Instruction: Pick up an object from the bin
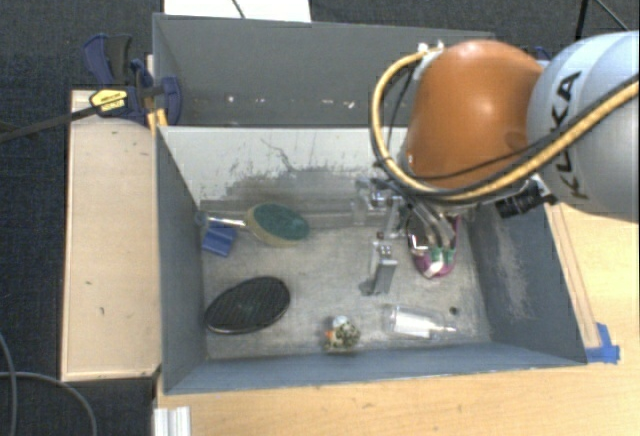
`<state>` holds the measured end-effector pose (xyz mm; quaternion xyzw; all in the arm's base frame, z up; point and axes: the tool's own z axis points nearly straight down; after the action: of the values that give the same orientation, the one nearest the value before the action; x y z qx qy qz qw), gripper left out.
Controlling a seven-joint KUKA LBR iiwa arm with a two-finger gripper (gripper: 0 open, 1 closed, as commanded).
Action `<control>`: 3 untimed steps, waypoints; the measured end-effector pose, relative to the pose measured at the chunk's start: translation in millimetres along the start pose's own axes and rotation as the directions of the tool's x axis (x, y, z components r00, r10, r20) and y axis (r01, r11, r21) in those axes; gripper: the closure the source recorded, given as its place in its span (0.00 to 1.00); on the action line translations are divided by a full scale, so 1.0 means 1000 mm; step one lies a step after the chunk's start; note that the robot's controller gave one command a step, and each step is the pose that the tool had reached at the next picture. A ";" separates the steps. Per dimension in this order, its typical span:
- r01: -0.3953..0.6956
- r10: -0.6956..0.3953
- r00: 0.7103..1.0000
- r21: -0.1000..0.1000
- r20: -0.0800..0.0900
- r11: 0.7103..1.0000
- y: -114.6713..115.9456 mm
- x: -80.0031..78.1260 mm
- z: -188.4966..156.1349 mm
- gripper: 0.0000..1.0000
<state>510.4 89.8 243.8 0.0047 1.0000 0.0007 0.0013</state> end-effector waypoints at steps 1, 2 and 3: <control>-0.065 0.065 0.998 0.001 -0.009 0.998 0.073 0.029 0.112 0.00; -0.137 0.137 0.991 -0.002 -0.003 0.991 0.156 0.000 0.177 0.00; -0.043 0.043 0.999 0.002 -0.002 0.999 0.140 0.019 0.174 0.00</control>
Offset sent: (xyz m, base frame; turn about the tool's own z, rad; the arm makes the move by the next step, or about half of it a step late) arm -0.0250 0.0698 -0.1081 0.0705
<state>493.0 230.7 70.2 0.0264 0.9997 -0.0002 0.0003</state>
